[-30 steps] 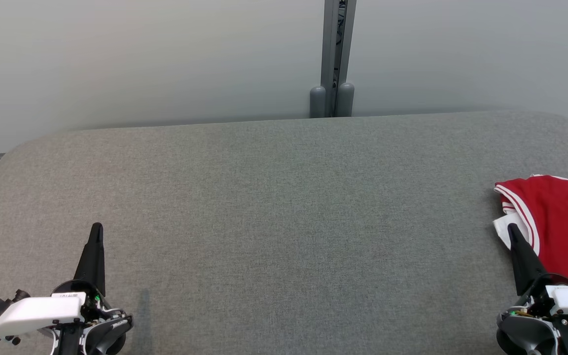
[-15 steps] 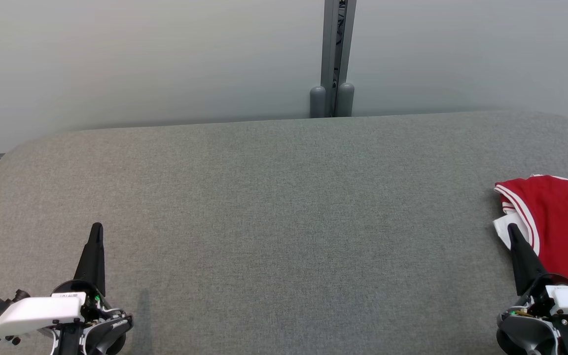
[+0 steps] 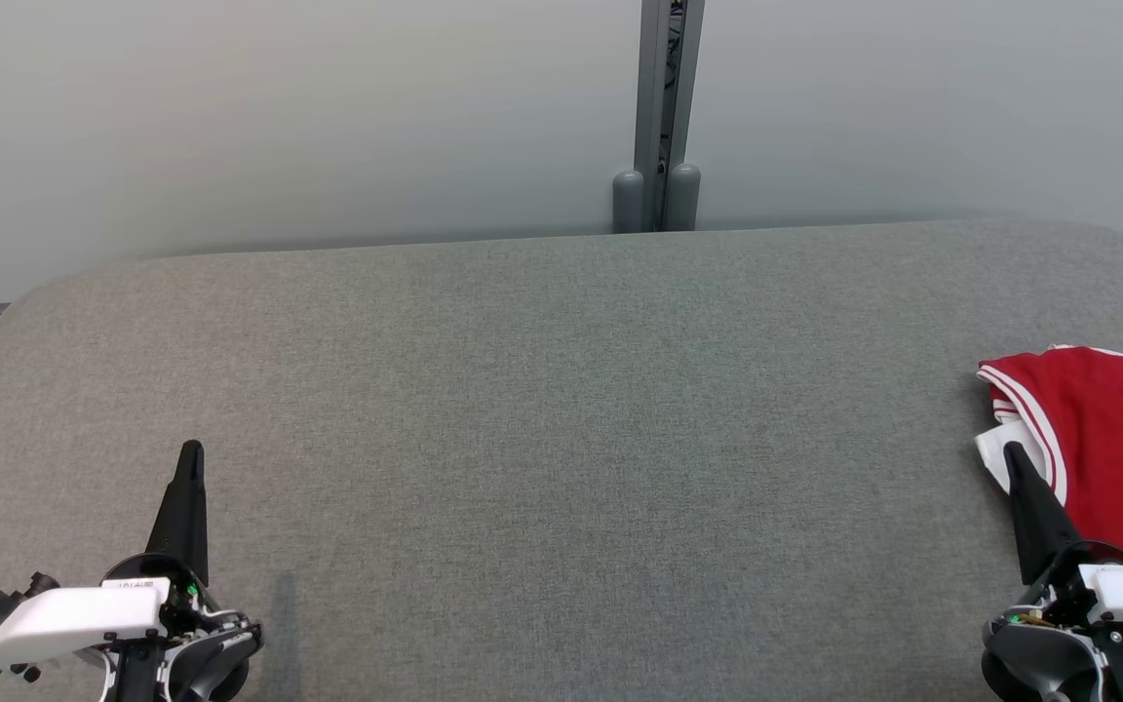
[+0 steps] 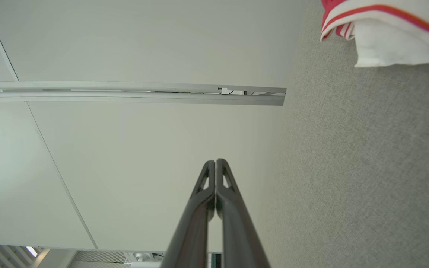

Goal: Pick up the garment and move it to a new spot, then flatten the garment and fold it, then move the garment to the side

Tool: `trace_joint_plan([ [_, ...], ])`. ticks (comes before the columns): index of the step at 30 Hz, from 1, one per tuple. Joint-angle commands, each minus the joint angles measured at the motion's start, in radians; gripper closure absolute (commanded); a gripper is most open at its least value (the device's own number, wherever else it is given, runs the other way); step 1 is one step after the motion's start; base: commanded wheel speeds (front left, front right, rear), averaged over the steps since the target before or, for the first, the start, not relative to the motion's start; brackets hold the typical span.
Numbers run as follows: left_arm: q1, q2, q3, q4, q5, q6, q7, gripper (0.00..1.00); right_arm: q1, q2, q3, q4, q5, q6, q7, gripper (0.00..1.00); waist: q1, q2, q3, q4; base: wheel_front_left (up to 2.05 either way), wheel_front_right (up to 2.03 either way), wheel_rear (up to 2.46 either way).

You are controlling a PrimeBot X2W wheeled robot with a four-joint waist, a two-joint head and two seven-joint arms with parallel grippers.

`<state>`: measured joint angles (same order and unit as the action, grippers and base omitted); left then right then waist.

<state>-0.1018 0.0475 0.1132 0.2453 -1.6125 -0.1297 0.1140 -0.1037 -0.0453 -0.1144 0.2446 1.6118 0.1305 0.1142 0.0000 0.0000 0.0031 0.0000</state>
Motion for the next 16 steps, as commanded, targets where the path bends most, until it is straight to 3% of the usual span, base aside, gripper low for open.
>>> trace_joint_plan([
  [1, -0.014, 0.005, 0.004, -0.003, -0.001, -0.004, 0.003, 1.0, -0.009, -0.009, -0.001, -0.003, 0.003, 0.0, 0.003, 1.0, 0.0, 0.0, 0.0, 0.0, 0.0, 0.0, 0.0],
  [16, -0.014, 0.005, 0.004, -0.003, -0.001, -0.004, 0.003, 1.0, -0.009, -0.009, -0.001, -0.003, 0.003, 0.0, 0.003, 1.0, 0.0, 0.0, 0.0, 0.0, 0.0, 0.0, 0.0],
])
